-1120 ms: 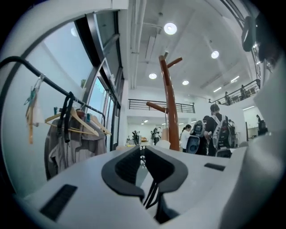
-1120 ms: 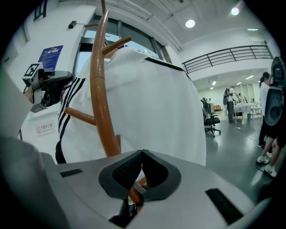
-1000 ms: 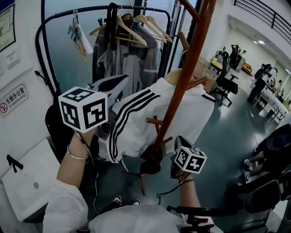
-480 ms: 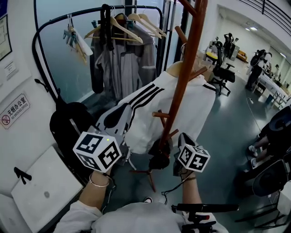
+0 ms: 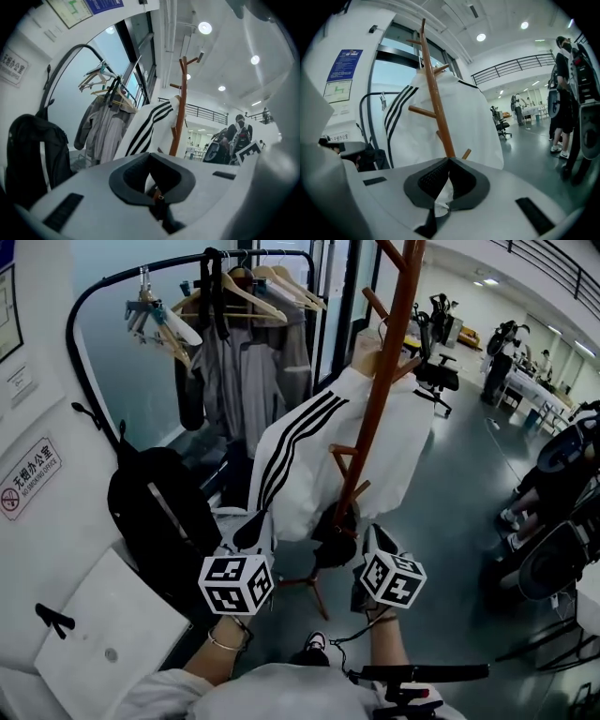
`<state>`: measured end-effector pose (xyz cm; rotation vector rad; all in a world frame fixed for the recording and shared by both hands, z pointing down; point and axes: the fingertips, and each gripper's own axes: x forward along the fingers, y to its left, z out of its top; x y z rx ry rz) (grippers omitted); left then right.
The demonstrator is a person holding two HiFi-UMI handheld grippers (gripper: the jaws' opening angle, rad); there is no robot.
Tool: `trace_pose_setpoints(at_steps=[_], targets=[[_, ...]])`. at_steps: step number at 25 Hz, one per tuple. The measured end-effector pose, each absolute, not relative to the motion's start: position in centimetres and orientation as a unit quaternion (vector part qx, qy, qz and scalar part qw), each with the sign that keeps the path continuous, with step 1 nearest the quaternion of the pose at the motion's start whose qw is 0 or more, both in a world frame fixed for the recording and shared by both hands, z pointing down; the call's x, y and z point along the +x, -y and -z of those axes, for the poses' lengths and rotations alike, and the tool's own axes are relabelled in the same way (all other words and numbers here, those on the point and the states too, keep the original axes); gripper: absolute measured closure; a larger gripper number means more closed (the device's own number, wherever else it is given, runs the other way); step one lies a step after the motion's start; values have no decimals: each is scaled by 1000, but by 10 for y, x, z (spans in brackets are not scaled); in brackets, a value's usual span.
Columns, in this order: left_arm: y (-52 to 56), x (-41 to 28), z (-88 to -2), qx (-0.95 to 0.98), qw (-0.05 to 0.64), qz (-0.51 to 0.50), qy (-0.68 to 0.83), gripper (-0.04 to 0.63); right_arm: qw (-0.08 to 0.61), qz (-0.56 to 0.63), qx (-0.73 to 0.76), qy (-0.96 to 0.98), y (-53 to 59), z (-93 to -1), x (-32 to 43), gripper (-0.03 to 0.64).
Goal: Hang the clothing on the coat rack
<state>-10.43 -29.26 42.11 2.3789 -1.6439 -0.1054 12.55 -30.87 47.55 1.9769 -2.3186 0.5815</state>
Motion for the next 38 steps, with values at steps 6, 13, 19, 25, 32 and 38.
trace_pose_setpoints(at_steps=[6, 13, 19, 25, 32, 38], targets=[[260, -88, -464, 835, 167, 27, 524, 588, 23, -194, 667, 719, 254, -491, 135, 594], [246, -77, -466, 837, 167, 20, 520, 588, 15, -190, 669, 718, 232, -484, 146, 594], [245, -67, -457, 845, 155, 11, 511, 588, 31, -167, 669, 724, 229, -474, 146, 595], [244, -58, -457, 850, 149, 3, 505, 588, 29, -159, 672, 723, 228, -467, 152, 595], [248, -54, -460, 855, 152, -1, 497, 588, 27, -155, 674, 722, 229, -463, 154, 595], [252, -48, -466, 861, 157, -5, 484, 588, 21, -162, 671, 723, 230, -467, 153, 595]])
